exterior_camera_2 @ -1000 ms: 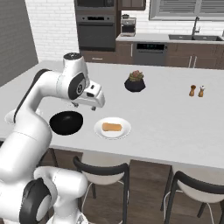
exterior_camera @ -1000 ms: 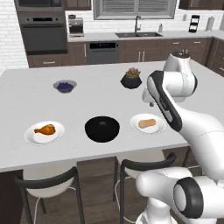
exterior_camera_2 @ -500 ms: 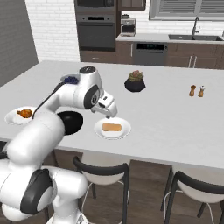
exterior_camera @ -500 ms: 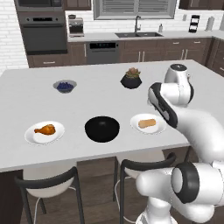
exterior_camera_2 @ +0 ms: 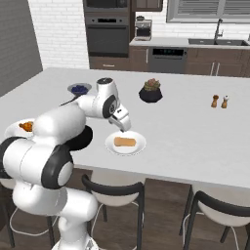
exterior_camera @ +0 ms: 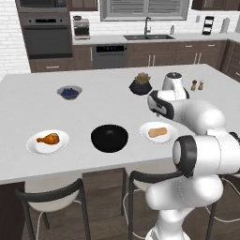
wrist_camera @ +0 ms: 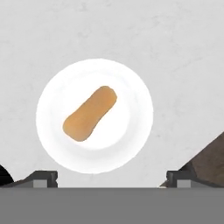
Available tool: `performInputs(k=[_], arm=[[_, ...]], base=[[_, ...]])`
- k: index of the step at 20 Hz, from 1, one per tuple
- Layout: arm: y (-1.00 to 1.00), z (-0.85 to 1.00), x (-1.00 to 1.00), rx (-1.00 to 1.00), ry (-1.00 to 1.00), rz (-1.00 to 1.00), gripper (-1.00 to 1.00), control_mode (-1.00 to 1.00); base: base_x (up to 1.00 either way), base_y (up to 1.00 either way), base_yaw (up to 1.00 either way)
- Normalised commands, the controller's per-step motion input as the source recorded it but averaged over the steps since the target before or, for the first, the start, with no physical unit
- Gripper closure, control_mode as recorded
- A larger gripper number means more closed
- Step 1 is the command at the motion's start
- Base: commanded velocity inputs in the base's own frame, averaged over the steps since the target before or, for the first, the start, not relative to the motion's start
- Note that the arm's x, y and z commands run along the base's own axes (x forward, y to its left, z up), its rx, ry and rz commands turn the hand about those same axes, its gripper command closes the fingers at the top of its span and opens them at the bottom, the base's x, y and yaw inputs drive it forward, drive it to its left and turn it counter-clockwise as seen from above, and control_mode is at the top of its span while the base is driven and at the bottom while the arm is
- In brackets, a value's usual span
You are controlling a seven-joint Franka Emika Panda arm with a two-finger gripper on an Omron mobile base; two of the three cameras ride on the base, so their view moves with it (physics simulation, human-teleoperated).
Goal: Pick the chicken drumstick and squash from their plates and place them in the bowl. Then put the bowl in the fridge.
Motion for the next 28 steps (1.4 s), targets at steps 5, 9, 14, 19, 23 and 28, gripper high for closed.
performInputs(k=[5,9,14,19,23,28], arm=[[0.00,-0.28,0.51,0.14,0.01,-0.17,-1.00,-1.00],[0.00,-0.46,0.08,0.03,0.00,-0.14,-1.00,-1.00],[0.00,-0.46,0.03,0.00,0.00,-0.15,-1.00,-1.00],[-0.12,-0.21,0.56,0.02,0.00,-0.02,-1.00,-1.00],[-0.06,-0.43,0.34,0.01,0.01,0.00,-1.00,-1.00],[0.00,-0.44,0.33,0.02,0.05,0.00,-1.00,-1.00]], base=[[0.00,0.00,0.00],[0.00,0.00,0.00],[0.00,0.00,0.00],[0.00,0.00,0.00],[0.00,0.00,0.00],[0.00,0.00,0.00]])
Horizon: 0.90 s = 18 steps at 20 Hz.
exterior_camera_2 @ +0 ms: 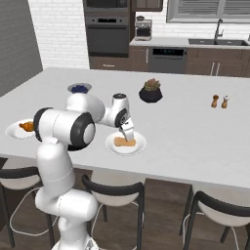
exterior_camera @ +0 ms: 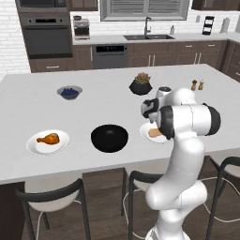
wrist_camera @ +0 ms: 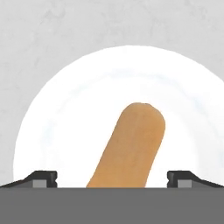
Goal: Pick the chicken drumstick and squash from their plates and place them in the bowl. Then put the bowl in the fridge.
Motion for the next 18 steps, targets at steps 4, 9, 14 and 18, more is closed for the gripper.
performInputs(k=[4,9,14,18], arm=[[0.00,-0.41,0.01,0.00,0.09,-0.01,-1.00,-1.00],[0.00,-0.46,0.00,0.00,0.04,0.00,-1.00,-1.00],[0.00,-0.41,0.11,0.00,0.01,0.00,-1.00,-1.00],[0.00,-0.42,0.00,0.00,0.00,0.00,1.00,-1.00]], base=[[0.00,0.00,0.00],[0.00,0.00,0.00],[0.00,0.00,0.00],[0.00,0.00,0.00]])
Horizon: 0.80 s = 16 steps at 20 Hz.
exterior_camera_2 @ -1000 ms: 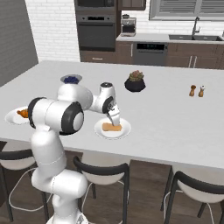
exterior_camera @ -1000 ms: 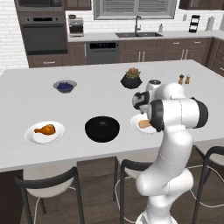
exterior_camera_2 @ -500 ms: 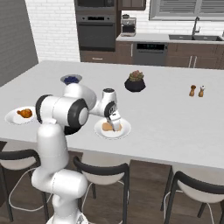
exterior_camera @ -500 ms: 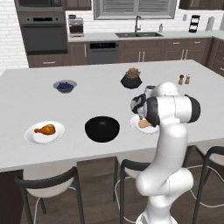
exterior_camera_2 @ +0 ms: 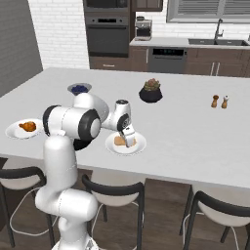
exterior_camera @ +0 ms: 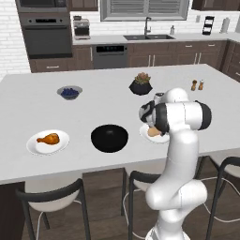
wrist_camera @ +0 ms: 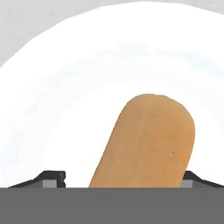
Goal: Pick the chicken drumstick and squash from their plates and place them in the bowl. Then put the bowl in the fridge.
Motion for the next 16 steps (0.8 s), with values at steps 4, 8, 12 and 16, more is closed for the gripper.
performInputs(k=[4,8,12,16], arm=[[0.00,-0.20,-0.27,0.00,0.01,-0.01,1.00,-1.00],[0.02,0.04,-0.41,0.02,0.01,-0.01,1.00,-1.00],[0.34,0.74,-0.21,0.00,0.00,0.00,1.00,-1.00],[0.92,1.00,-0.13,0.00,0.00,0.09,1.00,-1.00]], base=[[0.00,0.00,0.00],[0.00,0.00,0.00],[0.00,0.00,0.00],[0.00,0.00,0.00]])
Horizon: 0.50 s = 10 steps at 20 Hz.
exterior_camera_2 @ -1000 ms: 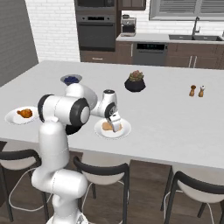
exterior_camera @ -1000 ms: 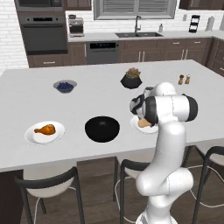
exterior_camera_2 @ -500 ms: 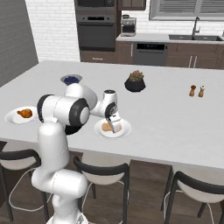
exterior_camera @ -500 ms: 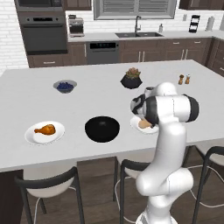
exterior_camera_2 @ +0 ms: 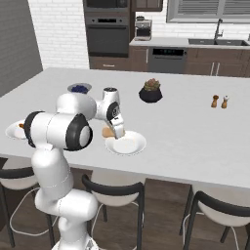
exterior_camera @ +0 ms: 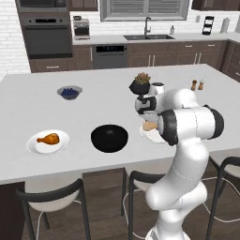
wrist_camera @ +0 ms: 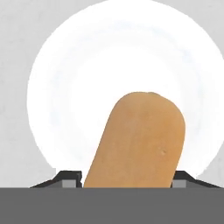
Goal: Pick the chicken drumstick and squash from their plates and place them in the bowl. Then put the bowl in the fridge.
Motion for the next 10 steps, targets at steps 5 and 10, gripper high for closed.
performInputs(k=[5,10], arm=[[0.98,0.79,-0.09,0.00,0.06,0.13,1.00,-1.00],[0.78,0.22,0.00,0.01,0.12,0.13,1.00,-1.00]], base=[[0.00,0.00,0.00],[0.00,0.00,0.00]])
